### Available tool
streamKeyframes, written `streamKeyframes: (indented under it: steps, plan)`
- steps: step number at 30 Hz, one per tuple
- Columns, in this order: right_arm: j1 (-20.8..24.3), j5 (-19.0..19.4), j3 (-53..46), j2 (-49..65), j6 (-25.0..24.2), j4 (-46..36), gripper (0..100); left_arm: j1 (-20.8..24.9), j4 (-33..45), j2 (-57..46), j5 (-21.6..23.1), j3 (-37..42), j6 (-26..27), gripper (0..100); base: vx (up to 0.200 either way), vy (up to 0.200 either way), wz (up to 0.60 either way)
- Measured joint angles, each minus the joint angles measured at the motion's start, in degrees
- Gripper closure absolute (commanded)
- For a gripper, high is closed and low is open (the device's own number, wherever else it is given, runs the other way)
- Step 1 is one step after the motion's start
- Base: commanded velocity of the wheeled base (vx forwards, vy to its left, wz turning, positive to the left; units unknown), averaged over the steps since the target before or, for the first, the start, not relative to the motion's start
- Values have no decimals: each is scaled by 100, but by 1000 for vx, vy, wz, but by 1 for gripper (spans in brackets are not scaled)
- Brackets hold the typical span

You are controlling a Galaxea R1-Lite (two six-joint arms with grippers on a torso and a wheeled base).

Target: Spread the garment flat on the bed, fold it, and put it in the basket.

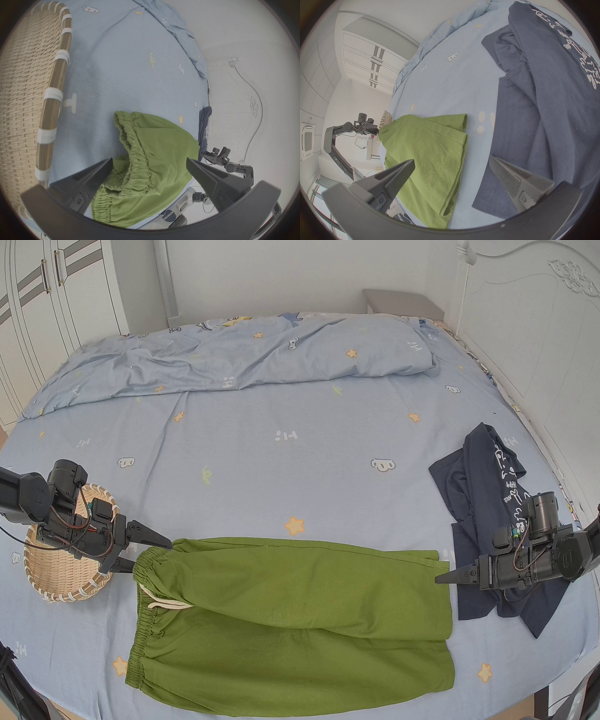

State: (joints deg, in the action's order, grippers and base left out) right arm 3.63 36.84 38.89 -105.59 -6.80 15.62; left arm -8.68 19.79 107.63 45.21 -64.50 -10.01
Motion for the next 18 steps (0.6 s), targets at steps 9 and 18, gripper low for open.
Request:
streamKeyframes:
  steps: [9,18]
  plan:
    - [5,-4,-22,35,-1,-5,0,30,-2,601,7,-462,-52,0,0,0,0]
    - [9,-4,-22,113,-6,1,0,89,20,1387,13,-1213,-397,0,0,0,0]
